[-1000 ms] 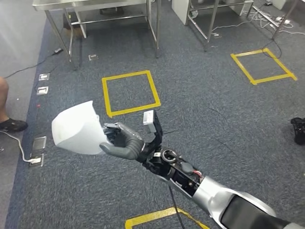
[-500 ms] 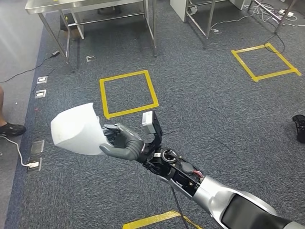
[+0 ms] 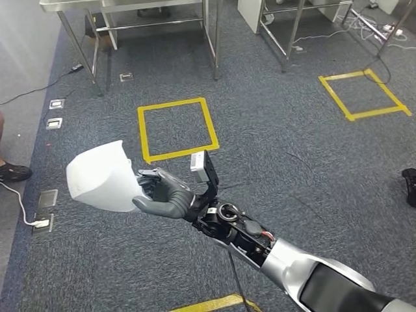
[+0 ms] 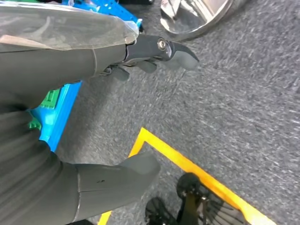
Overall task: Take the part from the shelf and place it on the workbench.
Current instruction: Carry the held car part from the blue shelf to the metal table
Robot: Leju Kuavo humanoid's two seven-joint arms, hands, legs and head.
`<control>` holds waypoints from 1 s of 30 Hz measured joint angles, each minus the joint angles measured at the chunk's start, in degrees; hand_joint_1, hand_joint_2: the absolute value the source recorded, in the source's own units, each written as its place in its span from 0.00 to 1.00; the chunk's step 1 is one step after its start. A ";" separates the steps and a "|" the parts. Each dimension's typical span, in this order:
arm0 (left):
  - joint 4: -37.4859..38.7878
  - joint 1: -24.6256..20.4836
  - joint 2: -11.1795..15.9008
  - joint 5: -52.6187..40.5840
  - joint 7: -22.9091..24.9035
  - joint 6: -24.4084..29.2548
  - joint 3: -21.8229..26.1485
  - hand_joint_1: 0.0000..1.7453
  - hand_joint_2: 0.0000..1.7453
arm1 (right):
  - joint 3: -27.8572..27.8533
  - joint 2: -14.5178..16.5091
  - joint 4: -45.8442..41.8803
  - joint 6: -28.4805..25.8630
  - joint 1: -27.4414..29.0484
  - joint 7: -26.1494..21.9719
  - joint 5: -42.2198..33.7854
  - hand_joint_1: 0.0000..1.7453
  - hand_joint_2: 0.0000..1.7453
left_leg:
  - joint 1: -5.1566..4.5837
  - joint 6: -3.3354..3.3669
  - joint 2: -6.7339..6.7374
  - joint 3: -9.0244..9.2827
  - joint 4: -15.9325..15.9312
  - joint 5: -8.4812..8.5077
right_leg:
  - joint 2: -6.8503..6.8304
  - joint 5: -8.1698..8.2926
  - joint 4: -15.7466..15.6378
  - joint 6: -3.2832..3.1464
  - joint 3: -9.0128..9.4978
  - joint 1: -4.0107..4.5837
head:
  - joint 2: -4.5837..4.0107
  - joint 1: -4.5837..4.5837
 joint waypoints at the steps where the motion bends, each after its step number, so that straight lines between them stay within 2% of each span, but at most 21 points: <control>1: -0.01 0.04 -0.04 -0.04 -0.01 0.00 -0.01 0.00 1.00 | -0.01 -0.03 -0.05 -0.04 -0.04 -0.05 0.01 1.00 1.00 | 0.14 0.23 -0.06 0.52 -0.30 -0.17 | 0.05 -1.18 2.58 0.15 -1.21 0.01 | 0.00 0.18; 3: -0.01 0.01 -0.06 -0.09 -0.03 0.00 -0.01 0.00 1.00 | -0.02 -0.15 -0.07 -0.10 0.16 -0.11 0.08 1.00 1.00 | 0.02 0.67 -0.25 1.28 -0.41 -0.75 | 0.10 -4.05 11.09 0.27 -5.94 0.01 | 0.00 0.58; 4: -0.01 0.02 -0.06 -0.10 -0.04 0.00 -0.01 0.00 1.00 | -0.02 -0.23 -0.07 -0.13 0.38 -0.12 0.13 1.00 1.00 | -0.05 0.76 -0.39 1.67 -0.39 -1.09 | 0.10 -4.56 14.32 0.30 -8.11 0.00 | 0.00 0.72; 5: -0.01 0.07 -0.06 -0.11 -0.04 0.00 -0.01 0.00 1.00 | -0.02 -0.31 -0.07 -0.14 0.59 -0.12 0.17 1.00 1.00 | -0.12 0.81 -0.55 2.19 -0.38 -1.49 | 0.10 -4.03 15.88 0.29 -9.60 0.00 | 0.00 0.92; 6: 0.00 0.13 -0.07 -0.12 -0.04 0.00 -0.01 0.00 1.00 | -0.02 -0.36 -0.07 -0.14 0.69 -0.13 0.19 1.00 1.00 | -0.18 0.79 -0.70 2.79 -0.36 -1.90 | 0.10 -2.17 14.70 0.18 -9.74 0.01 | 0.00 1.11; 8: 0.00 0.22 -0.16 -0.13 -0.04 -0.02 -0.01 0.00 1.00 | -0.02 -0.39 -0.07 -0.14 0.70 -0.13 0.22 1.00 1.00 | -0.30 0.67 -0.99 4.14 -0.36 -2.84 | 0.24 3.67 7.09 -0.43 -7.50 0.19 | 0.00 1.49; 9: 0.00 0.15 -0.26 -0.13 -0.04 -0.03 -0.01 0.00 1.00 | -0.02 -0.41 -0.07 -0.14 0.66 -0.13 0.22 1.00 1.00 | -0.41 0.52 -1.11 4.56 -0.26 -3.26 | 0.37 5.73 3.33 -0.78 -6.14 0.34 | 0.00 1.41; 10: -0.01 0.07 -0.33 -0.13 -0.04 -0.05 -0.01 0.00 1.00 | -0.01 -0.43 -0.09 -0.14 0.61 -0.13 0.23 1.00 1.00 | -0.42 0.32 -1.23 4.69 -0.16 -3.57 | 0.49 6.73 0.44 -1.07 -4.91 0.47 | 0.00 1.35; 11: 0.00 0.02 -0.38 -0.13 -0.04 -0.06 -0.01 0.00 1.00 | -0.01 -0.45 -0.11 -0.14 0.59 -0.14 0.24 1.00 1.00 | -0.37 0.10 -1.29 4.59 -0.11 -3.73 | 0.58 6.69 -0.85 -1.26 -4.30 0.61 | 0.00 1.24; 14: 0.00 0.06 -0.36 -0.12 -0.04 -0.07 -0.02 0.00 1.00 | -0.02 -0.45 -0.29 -0.13 0.53 -0.21 0.27 1.00 1.00 | -0.32 -0.68 -1.23 4.56 -0.09 -4.11 | 0.69 6.11 -2.14 -1.66 -3.21 0.47 | 0.00 1.26; 16: -0.01 0.03 -0.33 -0.13 -0.04 -0.07 -0.03 0.00 1.00 | -0.02 -0.42 -0.40 -0.11 0.41 -0.24 0.31 1.00 1.00 | -0.28 -1.38 -0.90 2.98 3.22 -5.62 | 0.54 6.00 -2.95 -2.00 -2.17 -0.04 | 0.00 0.88; 17: -0.01 0.00 -0.32 -0.14 -0.04 -0.07 -0.03 0.00 1.00 | -0.02 -0.41 -0.42 -0.10 0.38 -0.24 0.34 1.00 1.00 | -0.05 -1.74 -0.70 0.97 6.75 -6.84 | 0.40 5.83 -3.17 -2.13 -1.71 -0.16 | 0.00 0.62; 19: -0.01 0.01 -0.27 -0.15 -0.04 -0.07 -0.03 0.00 1.00 | -0.02 -0.41 -0.39 -0.11 0.50 -0.22 0.36 1.00 1.00 | 0.47 -2.43 -0.44 -4.39 15.06 -9.06 | 0.18 5.22 -3.26 -2.24 -0.99 -0.29 | 0.00 0.22; 20: -0.01 0.09 -0.25 -0.14 -0.04 -0.07 -0.03 0.00 1.00 | -0.02 -0.41 -0.38 -0.12 0.62 -0.21 0.36 1.00 1.00 | 0.72 -2.69 -0.37 -6.42 17.55 -9.10 | 0.14 4.84 -3.26 -2.18 -0.58 -0.36 | 0.00 0.15; 21: -0.01 0.19 -0.23 -0.14 -0.04 -0.07 -0.03 0.00 1.00 | -0.02 -0.41 -0.38 -0.12 0.70 -0.21 0.36 1.00 1.00 | 0.96 -2.91 -0.32 -7.40 17.83 -7.99 | 0.16 4.43 -3.26 -2.06 -0.09 -0.48 | 0.00 0.11; 22: -0.01 0.25 -0.21 -0.14 -0.04 -0.07 -0.03 0.00 1.00 | -0.02 -0.41 -0.38 -0.12 0.73 -0.21 0.36 1.00 1.00 | 1.17 -3.09 -0.27 -7.08 15.59 -5.73 | 0.20 3.98 -3.26 -1.87 0.52 -0.65 | 0.00 0.07; 24: -0.01 0.30 -0.15 -0.15 -0.04 -0.07 -0.03 0.00 1.00 | -0.02 -0.41 -0.38 -0.12 0.72 -0.21 0.36 1.00 1.00 | 1.48 -3.44 -0.03 -3.87 6.95 -0.28 | 0.25 2.96 -3.27 -1.25 1.76 -0.98 | 0.00 -0.06; 25: -0.01 0.25 -0.14 -0.15 -0.04 -0.07 -0.03 0.00 1.00 | -0.03 -0.41 -0.38 -0.12 0.64 -0.22 0.36 1.00 1.00 | 1.42 -3.39 0.02 -2.28 3.22 1.24 | 0.28 2.44 -3.23 -0.85 2.15 -0.99 | 0.00 -0.30; 26: -0.01 0.18 -0.14 -0.15 -0.04 -0.07 -0.03 0.00 1.00 | -0.03 -0.41 -0.39 -0.11 0.57 -0.23 0.36 1.00 1.00 | 1.32 -3.13 0.06 -1.28 1.06 1.75 | 0.30 2.03 -3.29 -0.46 2.39 -0.93 | 0.00 -0.44; 27: -0.01 0.11 -0.17 -0.15 -0.04 -0.07 -0.03 0.00 1.00 | -0.03 -0.41 -0.40 -0.11 0.50 -0.24 0.37 1.00 1.00 | 1.12 -2.71 0.03 -0.88 0.37 1.35 | 0.31 1.71 -3.40 -0.08 2.52 -0.84 | 0.00 -0.51; 30: -0.01 0.03 -0.19 -0.14 -0.04 -0.07 -0.03 0.00 1.00 | -0.02 -0.41 -0.50 -0.11 0.42 -0.26 0.37 1.00 1.00 | 0.90 -1.24 -0.20 -0.57 0.46 0.35 | 0.28 0.91 -3.72 0.86 3.22 -0.95 | 0.00 -0.21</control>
